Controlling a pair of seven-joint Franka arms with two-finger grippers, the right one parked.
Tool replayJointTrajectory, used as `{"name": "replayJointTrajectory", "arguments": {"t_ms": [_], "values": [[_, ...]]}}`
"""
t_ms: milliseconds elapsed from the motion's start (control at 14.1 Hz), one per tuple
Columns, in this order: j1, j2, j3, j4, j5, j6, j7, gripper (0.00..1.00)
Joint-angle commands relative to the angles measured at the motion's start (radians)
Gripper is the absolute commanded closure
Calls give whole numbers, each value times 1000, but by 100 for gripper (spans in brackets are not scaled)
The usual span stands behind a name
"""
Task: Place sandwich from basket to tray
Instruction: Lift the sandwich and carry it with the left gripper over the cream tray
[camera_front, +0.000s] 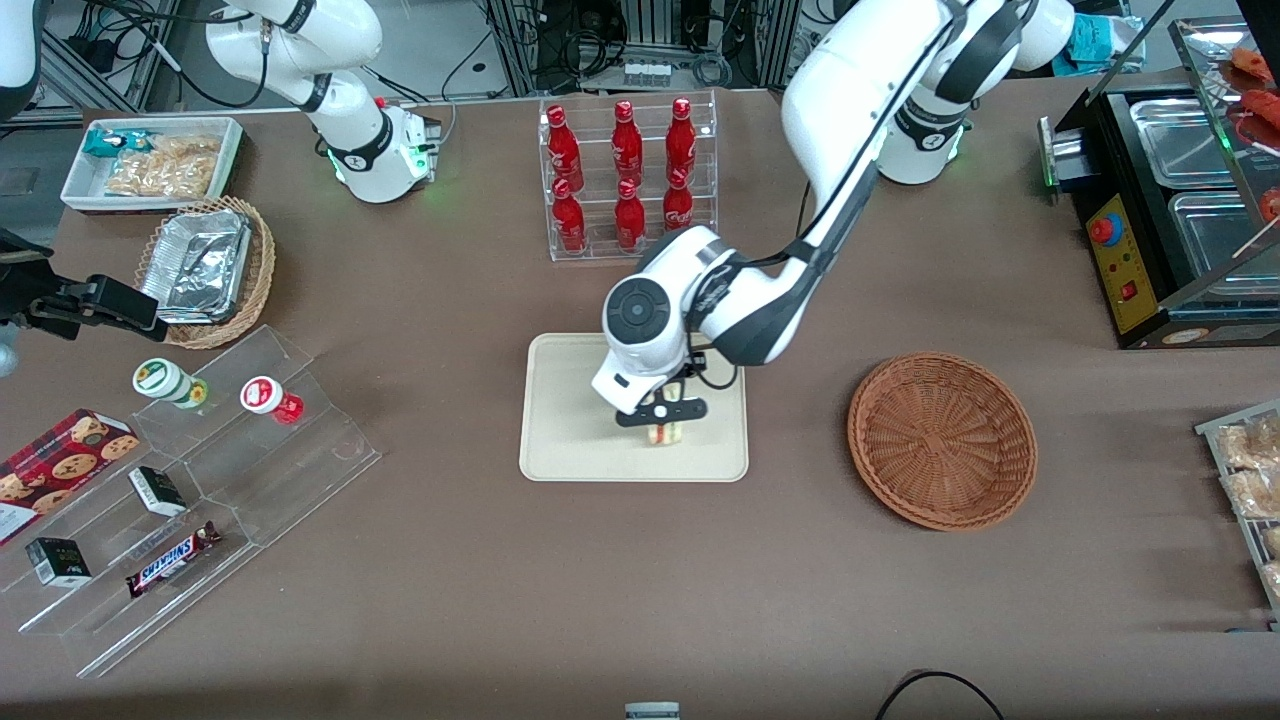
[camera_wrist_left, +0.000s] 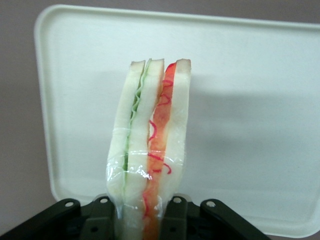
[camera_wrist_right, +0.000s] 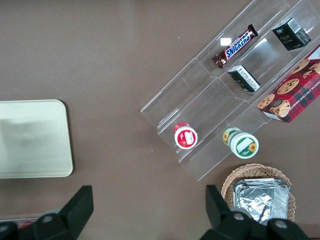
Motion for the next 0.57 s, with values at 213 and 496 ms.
{"name": "replayJointTrajectory", "arguments": {"t_ms": [213, 496], "values": [[-60, 85, 14, 49, 16, 33, 15, 73], [-60, 88, 14, 46, 16, 33, -5, 52]]}}
